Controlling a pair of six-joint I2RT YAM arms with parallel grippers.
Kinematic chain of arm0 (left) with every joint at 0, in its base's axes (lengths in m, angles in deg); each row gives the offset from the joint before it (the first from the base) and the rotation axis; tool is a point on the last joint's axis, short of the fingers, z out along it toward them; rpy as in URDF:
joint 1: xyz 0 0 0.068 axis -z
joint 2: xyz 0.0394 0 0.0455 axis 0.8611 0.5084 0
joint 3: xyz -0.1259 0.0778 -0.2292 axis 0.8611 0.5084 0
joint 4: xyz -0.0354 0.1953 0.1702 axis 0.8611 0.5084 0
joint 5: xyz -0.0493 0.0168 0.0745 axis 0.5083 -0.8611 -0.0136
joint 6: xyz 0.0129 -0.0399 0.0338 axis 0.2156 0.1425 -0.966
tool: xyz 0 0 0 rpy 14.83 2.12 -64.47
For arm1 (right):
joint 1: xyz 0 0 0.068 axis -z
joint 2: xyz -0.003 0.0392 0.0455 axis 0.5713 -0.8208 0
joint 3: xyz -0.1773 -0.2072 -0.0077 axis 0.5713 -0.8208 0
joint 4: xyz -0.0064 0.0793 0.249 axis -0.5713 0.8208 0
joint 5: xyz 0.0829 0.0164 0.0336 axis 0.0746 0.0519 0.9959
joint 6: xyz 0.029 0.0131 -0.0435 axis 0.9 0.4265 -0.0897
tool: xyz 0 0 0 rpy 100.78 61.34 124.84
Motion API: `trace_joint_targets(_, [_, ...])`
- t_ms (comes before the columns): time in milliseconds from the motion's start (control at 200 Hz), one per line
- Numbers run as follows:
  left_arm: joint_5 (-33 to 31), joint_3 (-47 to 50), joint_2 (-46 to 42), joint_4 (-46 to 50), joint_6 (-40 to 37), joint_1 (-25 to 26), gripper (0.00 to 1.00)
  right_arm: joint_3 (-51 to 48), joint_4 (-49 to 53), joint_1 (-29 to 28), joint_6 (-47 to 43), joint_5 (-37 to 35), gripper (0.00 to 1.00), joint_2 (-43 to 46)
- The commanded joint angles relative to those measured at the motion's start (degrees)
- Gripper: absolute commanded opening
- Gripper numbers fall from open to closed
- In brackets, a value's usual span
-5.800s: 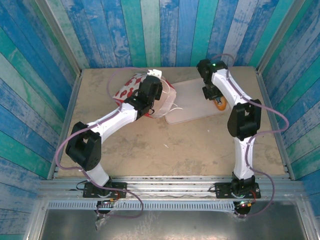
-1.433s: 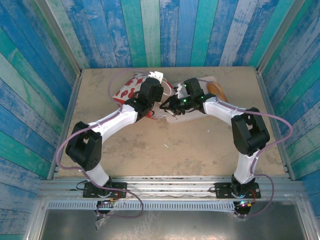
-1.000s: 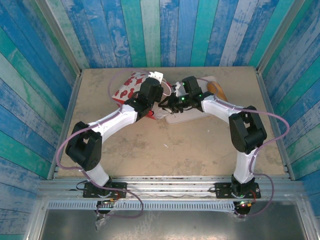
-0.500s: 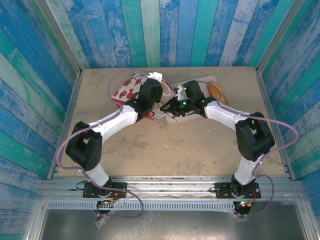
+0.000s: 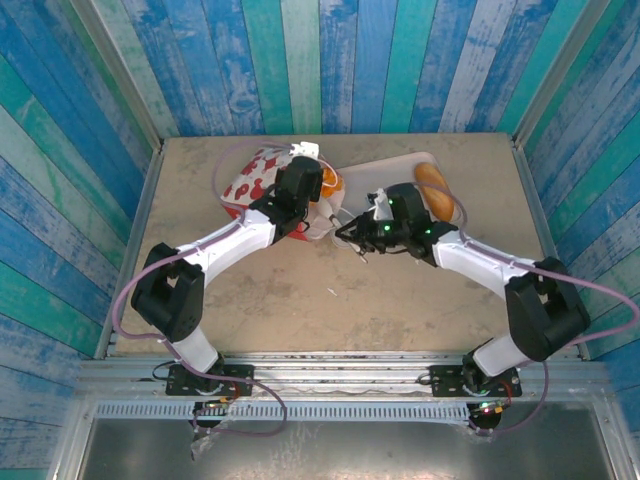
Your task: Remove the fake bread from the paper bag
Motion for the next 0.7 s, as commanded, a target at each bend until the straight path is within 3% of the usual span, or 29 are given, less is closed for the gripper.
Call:
trace_joint_targets(0, [-2.6, -2.2, 0.4, 0.5, 2.0, -0.2, 0.00, -1.5, -2.2, -0.1, 0.2, -1.8, 0.02, 4.2])
trace_joint_targets(696, [-3.4, -2.0, 0.4, 0.5, 3.9, -0.6, 0.00, -8.2, 4.6, 8.9, 0.4, -4.4, 0.01, 22.5])
